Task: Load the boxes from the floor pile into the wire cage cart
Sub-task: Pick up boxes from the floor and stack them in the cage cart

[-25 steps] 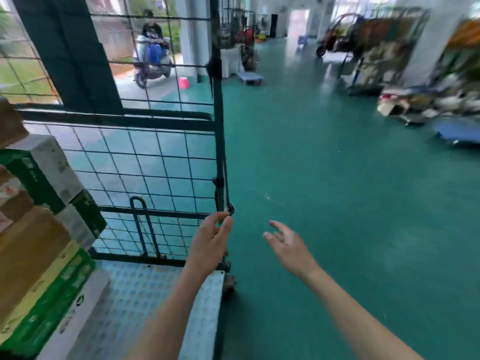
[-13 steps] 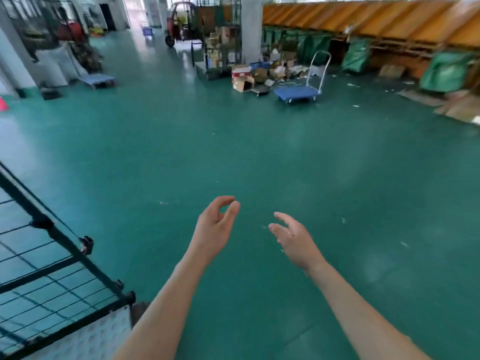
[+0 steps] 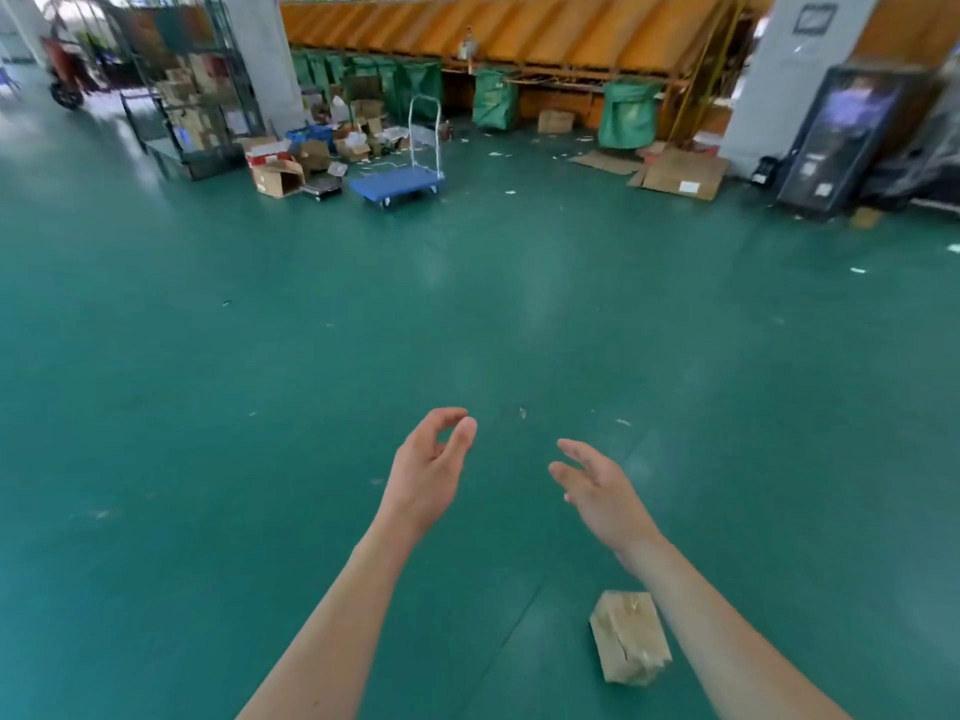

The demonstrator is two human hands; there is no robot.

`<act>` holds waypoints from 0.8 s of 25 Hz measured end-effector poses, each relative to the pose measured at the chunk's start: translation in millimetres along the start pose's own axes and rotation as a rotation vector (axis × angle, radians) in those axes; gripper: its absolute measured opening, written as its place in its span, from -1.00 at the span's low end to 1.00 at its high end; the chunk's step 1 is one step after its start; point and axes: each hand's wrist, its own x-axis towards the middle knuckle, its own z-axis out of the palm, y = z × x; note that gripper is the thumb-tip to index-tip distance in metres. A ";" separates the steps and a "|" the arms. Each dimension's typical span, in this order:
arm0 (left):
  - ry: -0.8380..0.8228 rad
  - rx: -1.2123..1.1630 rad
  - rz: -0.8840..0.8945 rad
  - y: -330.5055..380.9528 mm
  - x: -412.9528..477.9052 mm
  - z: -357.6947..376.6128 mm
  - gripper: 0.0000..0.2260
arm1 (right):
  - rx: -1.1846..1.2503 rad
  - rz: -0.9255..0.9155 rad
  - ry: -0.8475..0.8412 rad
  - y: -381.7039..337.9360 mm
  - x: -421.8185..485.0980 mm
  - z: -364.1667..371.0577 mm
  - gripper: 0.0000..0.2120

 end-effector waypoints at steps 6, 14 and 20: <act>-0.343 0.057 0.044 19.3 37.1 138.4 -0.50 | 0.076 0.152 0.300 55.2 -22.9 -112.2 -0.53; -0.667 0.019 0.093 42.6 85.7 268.5 -0.81 | 0.183 0.308 0.628 109.7 -28.0 -188.3 -0.54; -0.775 0.030 0.055 35.4 176.5 310.6 -0.85 | 0.244 0.367 0.724 112.8 31.8 -194.8 -0.53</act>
